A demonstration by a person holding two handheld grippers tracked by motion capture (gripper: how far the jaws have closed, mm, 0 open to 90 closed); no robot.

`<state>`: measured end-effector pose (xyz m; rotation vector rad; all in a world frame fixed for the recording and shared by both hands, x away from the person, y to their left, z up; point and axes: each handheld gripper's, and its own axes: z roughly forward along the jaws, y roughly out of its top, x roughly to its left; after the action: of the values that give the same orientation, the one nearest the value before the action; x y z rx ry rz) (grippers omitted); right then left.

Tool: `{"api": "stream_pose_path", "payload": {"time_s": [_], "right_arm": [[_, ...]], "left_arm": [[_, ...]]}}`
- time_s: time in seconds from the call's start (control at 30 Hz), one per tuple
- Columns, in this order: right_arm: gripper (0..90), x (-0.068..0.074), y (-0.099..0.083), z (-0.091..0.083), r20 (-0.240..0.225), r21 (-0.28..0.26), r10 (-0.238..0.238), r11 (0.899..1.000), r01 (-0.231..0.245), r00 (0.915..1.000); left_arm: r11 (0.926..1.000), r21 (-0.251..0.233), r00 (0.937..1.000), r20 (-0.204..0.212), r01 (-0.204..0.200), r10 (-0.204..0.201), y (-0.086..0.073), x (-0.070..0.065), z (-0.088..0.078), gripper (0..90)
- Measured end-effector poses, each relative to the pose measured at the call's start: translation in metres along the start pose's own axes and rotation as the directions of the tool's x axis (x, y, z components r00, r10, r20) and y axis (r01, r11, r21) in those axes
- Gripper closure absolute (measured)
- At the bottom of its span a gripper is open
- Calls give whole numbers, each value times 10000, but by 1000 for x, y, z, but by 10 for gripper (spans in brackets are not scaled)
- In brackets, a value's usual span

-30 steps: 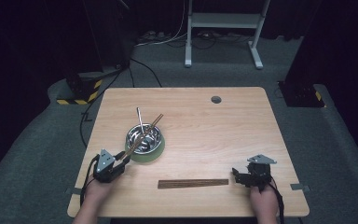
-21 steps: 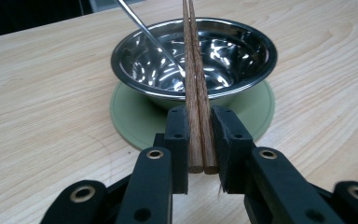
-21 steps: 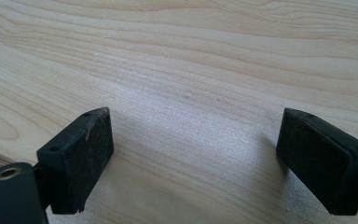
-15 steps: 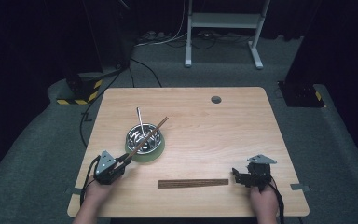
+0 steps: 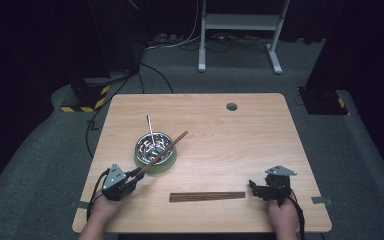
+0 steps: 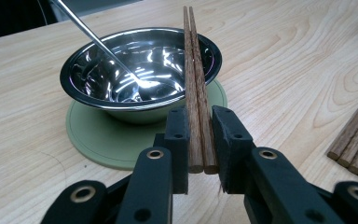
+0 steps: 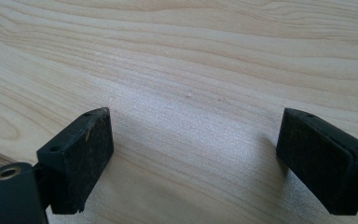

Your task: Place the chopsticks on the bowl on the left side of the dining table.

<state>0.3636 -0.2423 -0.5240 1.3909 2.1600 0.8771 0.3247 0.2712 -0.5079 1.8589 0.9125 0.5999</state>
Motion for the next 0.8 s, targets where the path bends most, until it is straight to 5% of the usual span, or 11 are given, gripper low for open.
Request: {"api": "stream_pose_path", "payload": {"time_s": [0.43, 0.8], "right_arm": [[104, 0, 0, 0, 8, -17, -7, 10000, 7, 10000], [104, 0, 0, 0, -21, 29, -3, 10000, 3, 10000]], "left_arm": [[9998, 175, 9999, 111, -33, 31, -2, 4, 2, 727], [9995, 263, 9989, -415, -185, 196, -2, 5, -1, 665]]}}
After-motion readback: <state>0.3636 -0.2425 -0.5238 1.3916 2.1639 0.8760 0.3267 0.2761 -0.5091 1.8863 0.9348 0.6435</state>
